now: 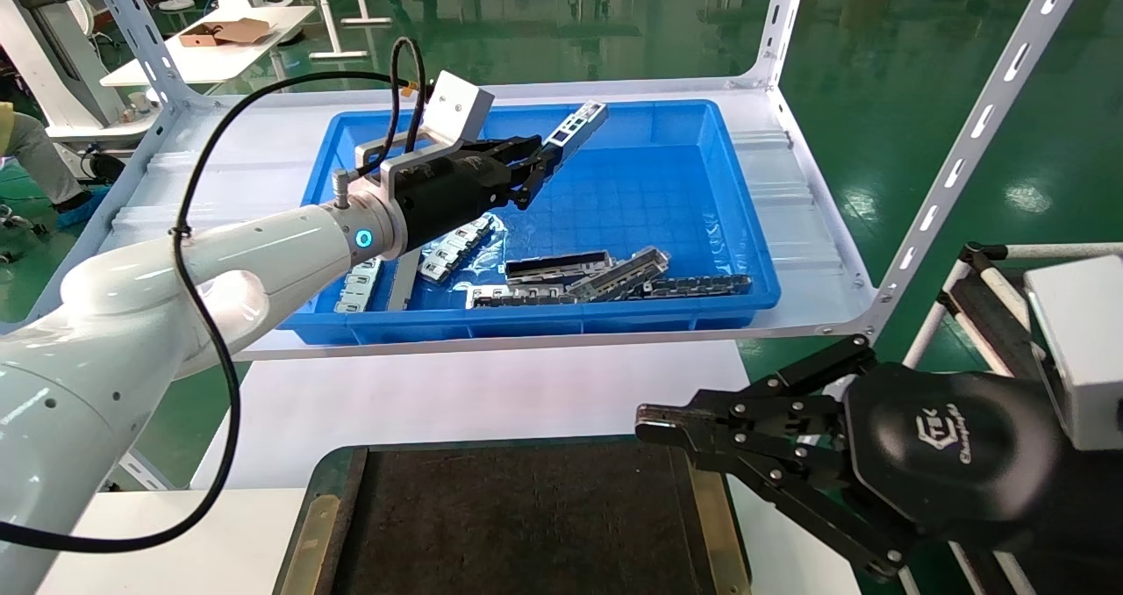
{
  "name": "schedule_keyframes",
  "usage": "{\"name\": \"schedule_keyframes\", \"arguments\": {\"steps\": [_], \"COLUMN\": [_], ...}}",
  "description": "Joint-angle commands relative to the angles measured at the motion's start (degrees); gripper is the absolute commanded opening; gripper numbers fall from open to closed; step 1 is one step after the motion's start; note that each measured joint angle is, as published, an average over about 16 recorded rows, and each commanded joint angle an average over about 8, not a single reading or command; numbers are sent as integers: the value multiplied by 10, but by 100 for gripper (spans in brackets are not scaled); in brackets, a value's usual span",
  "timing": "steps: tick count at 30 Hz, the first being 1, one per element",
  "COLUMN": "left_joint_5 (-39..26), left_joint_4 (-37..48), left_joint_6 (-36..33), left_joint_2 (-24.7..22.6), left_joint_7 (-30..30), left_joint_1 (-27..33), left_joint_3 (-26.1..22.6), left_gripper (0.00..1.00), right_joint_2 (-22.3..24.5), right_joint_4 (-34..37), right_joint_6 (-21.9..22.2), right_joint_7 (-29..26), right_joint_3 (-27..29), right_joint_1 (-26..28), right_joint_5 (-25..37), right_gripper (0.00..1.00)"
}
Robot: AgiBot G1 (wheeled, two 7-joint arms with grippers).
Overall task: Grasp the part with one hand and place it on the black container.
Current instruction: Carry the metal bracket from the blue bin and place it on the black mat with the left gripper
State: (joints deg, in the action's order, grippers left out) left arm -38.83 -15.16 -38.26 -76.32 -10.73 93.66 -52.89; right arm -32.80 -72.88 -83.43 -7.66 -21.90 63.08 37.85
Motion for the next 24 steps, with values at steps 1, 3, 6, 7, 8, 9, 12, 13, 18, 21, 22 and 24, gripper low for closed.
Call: {"name": "schedule_keyframes", "arguments": {"steps": [1, 3, 6, 7, 8, 9, 12, 13, 18, 21, 22, 24], "left_joint_5": [8, 16, 27, 31, 35, 39, 48, 49, 46, 41, 40, 38], "left_joint_4": [4, 4, 1, -2, -4, -6, -11, -12, -13, -17, -19, -25], "left_joint_6": [-20, -57, -123, -149, -177, -205, -292, -320, -414, -443, -450, -461], "left_joint_2": [3, 11, 27, 33, 40, 47, 69, 76, 103, 114, 118, 126], "left_joint_7": [-7, -16, -27, -29, -30, -31, -31, -30, -27, -25, -24, -22], "left_joint_1": [3, 3, -1, -3, -5, -8, -16, -19, -34, -46, -51, -62], "left_joint_3": [4, 8, 14, 16, 18, 19, 20, 19, 11, 5, 4, 1], "left_gripper": [0, 0, 0, 0, 0, 0, 0, 0, 0, 0, 0, 0], "right_joint_2": [0, 0, 0, 0, 0, 0, 0, 0, 0, 0, 0, 0], "right_joint_4": [0, 0, 0, 0, 0, 0, 0, 0, 0, 0, 0, 0], "right_joint_6": [0, 0, 0, 0, 0, 0, 0, 0, 0, 0, 0, 0], "right_joint_7": [0, 0, 0, 0, 0, 0, 0, 0, 0, 0, 0, 0], "right_joint_3": [0, 0, 0, 0, 0, 0, 0, 0, 0, 0, 0, 0], "right_joint_1": [0, 0, 0, 0, 0, 0, 0, 0, 0, 0, 0, 0], "right_joint_5": [0, 0, 0, 0, 0, 0, 0, 0, 0, 0, 0, 0], "right_gripper": [0, 0, 0, 0, 0, 0, 0, 0, 0, 0, 0, 0]}}
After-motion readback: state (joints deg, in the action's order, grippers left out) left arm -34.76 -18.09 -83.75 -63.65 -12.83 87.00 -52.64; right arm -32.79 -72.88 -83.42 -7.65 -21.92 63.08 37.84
